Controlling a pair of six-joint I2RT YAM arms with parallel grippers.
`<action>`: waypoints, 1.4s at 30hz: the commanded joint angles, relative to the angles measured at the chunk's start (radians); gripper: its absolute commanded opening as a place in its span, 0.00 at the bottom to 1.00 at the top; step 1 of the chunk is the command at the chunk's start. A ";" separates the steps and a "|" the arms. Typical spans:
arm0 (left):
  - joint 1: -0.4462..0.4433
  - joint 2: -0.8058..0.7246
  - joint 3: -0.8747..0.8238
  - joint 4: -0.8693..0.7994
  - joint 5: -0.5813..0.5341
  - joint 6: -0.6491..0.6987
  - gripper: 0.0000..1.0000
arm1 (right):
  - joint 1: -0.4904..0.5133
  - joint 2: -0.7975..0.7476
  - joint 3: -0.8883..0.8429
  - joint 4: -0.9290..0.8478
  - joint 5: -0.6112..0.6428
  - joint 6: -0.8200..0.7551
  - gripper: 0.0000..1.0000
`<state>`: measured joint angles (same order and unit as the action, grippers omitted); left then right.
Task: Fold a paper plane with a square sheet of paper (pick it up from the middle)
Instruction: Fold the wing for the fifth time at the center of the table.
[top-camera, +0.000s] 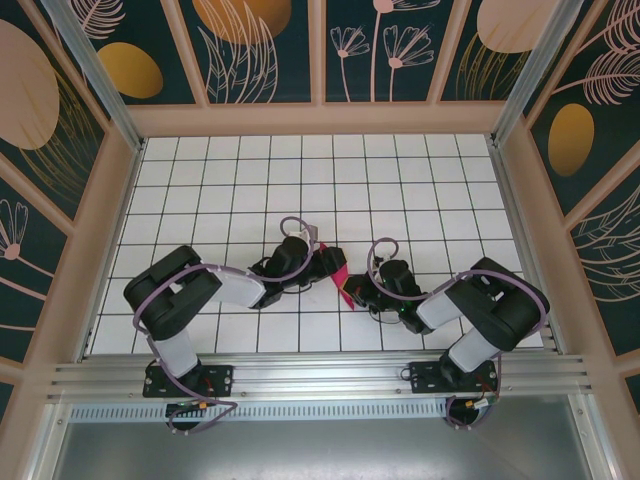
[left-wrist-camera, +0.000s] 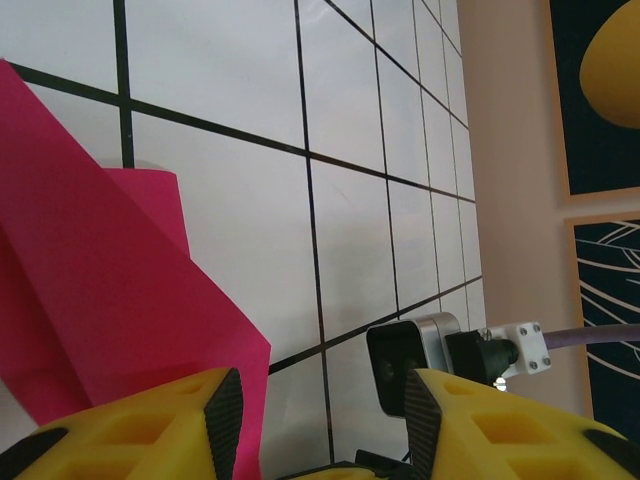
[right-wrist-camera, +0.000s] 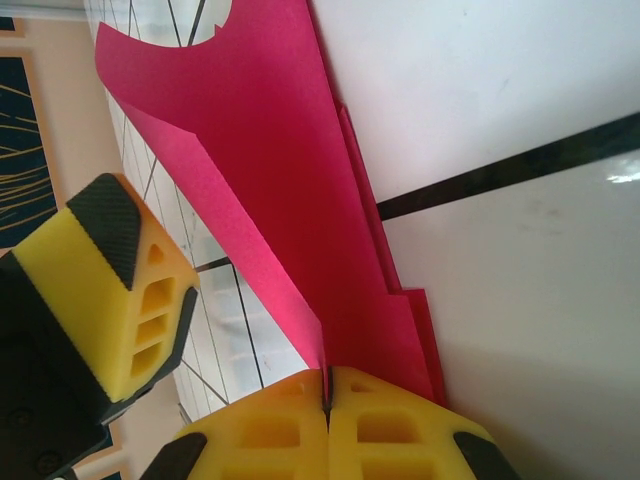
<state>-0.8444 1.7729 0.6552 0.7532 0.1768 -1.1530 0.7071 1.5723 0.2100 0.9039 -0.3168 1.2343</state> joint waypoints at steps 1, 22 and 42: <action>-0.005 0.020 0.028 0.046 0.020 0.002 0.50 | -0.009 0.007 -0.004 0.016 -0.018 0.010 0.00; -0.005 0.140 0.078 0.008 0.029 0.023 0.50 | -0.009 0.013 0.006 -0.027 -0.030 -0.006 0.02; -0.004 0.165 0.100 -0.083 0.035 0.064 0.49 | -0.002 -0.188 0.060 -0.435 -0.037 -0.182 0.21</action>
<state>-0.8474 1.9106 0.7448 0.7300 0.2138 -1.1206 0.7021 1.4067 0.2523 0.5606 -0.3363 1.1038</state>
